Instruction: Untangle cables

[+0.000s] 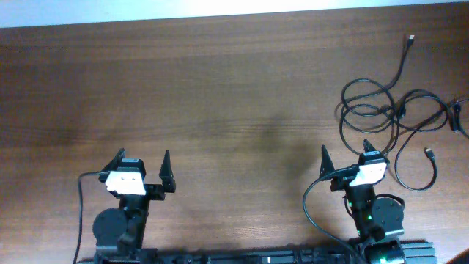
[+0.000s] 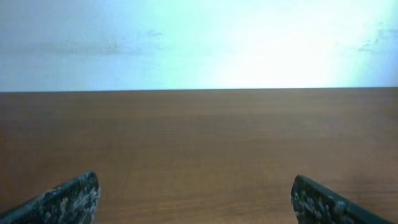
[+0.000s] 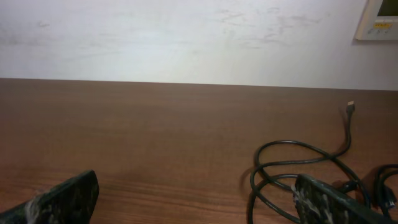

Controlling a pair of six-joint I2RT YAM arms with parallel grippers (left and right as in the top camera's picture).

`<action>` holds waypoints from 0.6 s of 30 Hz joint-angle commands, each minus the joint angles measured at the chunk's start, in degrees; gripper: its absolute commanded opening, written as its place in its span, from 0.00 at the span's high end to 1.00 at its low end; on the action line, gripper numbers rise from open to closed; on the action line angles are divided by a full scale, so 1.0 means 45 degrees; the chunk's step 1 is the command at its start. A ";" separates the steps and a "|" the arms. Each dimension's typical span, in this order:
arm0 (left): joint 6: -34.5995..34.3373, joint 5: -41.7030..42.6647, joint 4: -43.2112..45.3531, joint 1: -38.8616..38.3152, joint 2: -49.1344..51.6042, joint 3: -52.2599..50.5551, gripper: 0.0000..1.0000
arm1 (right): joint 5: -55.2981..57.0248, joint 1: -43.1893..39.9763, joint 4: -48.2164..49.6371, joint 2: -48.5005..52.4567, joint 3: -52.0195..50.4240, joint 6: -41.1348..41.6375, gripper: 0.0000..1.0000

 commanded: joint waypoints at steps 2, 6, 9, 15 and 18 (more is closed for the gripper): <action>0.0068 -0.0151 0.1598 0.0078 -0.1273 -0.1501 0.01 | 0.0117 0.0087 -0.0092 -0.0131 -0.0063 0.0058 0.01; 0.0117 -0.0559 0.2914 0.0136 -0.1943 -0.2336 0.01 | 0.0117 0.0087 -0.0092 -0.0131 -0.0063 0.0058 0.01; 0.0219 -0.0811 0.4367 0.0301 -0.1953 -0.2924 0.01 | 0.0117 0.0087 -0.0092 -0.0131 -0.0063 0.0058 0.01; 0.1336 -0.1355 0.3687 0.0393 -0.1953 -0.3133 0.01 | 0.0117 0.0087 -0.0092 -0.0131 -0.0063 0.0058 0.01; 0.1326 -0.1370 0.2584 0.0389 -0.1953 -0.3133 0.01 | 0.0117 0.0087 -0.0092 -0.0131 -0.0063 0.0058 0.01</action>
